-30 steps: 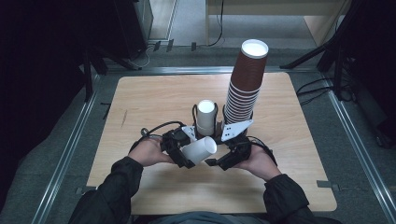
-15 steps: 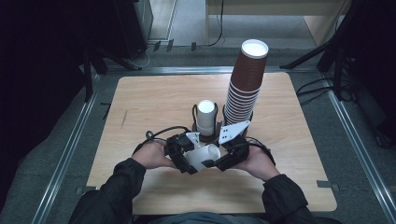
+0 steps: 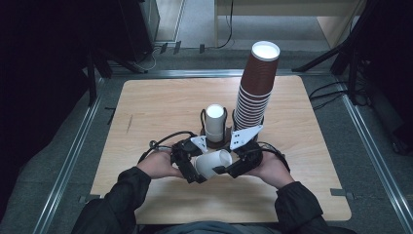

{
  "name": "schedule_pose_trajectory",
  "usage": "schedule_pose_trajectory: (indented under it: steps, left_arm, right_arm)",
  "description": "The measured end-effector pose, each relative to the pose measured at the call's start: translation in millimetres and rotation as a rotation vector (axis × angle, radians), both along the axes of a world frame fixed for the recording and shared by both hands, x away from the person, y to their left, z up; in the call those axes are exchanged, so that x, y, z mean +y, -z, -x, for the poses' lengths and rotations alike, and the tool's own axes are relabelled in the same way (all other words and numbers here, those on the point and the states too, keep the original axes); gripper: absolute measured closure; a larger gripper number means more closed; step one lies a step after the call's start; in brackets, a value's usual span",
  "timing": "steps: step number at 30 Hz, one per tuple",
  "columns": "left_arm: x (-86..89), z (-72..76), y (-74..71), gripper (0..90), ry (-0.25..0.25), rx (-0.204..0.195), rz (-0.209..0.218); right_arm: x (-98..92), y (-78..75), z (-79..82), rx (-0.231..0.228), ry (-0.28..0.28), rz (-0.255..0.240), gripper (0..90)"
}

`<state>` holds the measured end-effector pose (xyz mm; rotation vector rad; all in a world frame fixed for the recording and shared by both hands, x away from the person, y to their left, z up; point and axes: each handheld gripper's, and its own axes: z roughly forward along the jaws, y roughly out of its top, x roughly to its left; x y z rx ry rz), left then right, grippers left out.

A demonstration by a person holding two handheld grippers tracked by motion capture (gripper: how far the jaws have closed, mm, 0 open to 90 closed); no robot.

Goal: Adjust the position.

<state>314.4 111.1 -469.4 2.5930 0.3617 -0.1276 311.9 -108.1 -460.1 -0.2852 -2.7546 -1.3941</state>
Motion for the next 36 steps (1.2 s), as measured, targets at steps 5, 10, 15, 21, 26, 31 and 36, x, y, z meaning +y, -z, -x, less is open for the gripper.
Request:
schedule_pose_trajectory:
  steps: [5, 10, 15, 21, 26, 31, 36]
  left_arm:
    - [7.9, 0.9, -1.4, 0.9, -0.029, -0.003, 0.036]
    - [15.9, 0.0, -3.6, 0.0, -0.064, -0.030, 0.071]
    - [24.9, -4.6, -4.5, 0.0, -0.092, -0.007, 0.141]
    - [30.4, -7.6, 3.0, 0.0, -0.105, -0.024, 0.212]
    - [30.1, -10.5, 2.8, 0.0, -0.109, -0.007, 0.286]
    - [22.7, -6.8, 4.4, 0.0, -0.084, -0.008, 0.279]
    - [19.6, -6.1, 5.6, 0.0, -0.056, 0.022, 0.280]
  right_arm:
    - [-5.8, -0.2, -1.1, 0.003, 0.009, -0.002, 33.9]
    - [-10.8, 1.6, 0.0, 0.011, 0.025, -0.014, 33.8]
    - [-12.9, 1.0, -0.7, 0.026, 0.037, -0.033, 33.7]
    - [-16.3, 0.9, -3.5, 0.056, 0.059, -0.063, 33.7]
    - [-18.3, -0.2, -4.7, 0.065, 0.069, -0.094, 33.7]
    - [-15.6, 0.8, -4.8, 0.081, 0.072, -0.121, 33.6]
    - [-11.0, 1.2, -3.9, 0.099, 0.063, -0.148, 33.7]
